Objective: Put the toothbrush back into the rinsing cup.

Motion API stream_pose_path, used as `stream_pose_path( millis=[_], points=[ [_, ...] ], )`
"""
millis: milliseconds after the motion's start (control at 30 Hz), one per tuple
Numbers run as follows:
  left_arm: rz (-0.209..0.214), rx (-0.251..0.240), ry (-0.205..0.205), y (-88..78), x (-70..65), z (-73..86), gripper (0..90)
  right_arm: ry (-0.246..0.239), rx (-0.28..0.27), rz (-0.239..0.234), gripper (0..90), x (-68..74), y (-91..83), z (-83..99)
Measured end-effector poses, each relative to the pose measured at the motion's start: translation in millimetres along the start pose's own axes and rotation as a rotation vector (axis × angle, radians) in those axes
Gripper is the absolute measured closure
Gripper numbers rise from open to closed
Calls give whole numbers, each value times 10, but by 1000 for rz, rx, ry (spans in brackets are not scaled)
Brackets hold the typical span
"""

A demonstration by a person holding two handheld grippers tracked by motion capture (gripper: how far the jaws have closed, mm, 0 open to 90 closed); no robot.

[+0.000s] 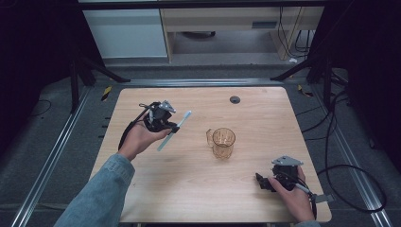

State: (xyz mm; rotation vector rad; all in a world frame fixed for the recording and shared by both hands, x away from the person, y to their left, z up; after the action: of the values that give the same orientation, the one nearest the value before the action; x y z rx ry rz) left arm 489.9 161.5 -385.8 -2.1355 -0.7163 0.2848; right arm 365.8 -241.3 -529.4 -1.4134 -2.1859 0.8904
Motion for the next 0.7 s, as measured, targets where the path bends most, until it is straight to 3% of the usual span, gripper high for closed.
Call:
stream_pose_path(
  millis=[367, 700],
  points=[
    [-21, -166, -7, -108, -103, -151, 787, -2, -1, 0, 4, -2, 0, 0],
    [-9, -265, -11, -97, -205, -268, 787, 0, -1, -3, 4, -1, 2, -2]
  ],
)
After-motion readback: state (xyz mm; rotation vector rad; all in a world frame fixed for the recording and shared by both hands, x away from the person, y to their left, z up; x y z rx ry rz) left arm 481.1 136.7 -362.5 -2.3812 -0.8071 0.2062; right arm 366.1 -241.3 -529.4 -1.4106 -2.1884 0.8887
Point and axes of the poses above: each handheld gripper's, and its own axes: y roughly forward along the jaws, z roughly out of its underside, x roughly to its left, the point moved 2 cm from there along y, roughly forward along the jaws, and after that the axes turned 1 degree about -y, right-handed, at the moved point
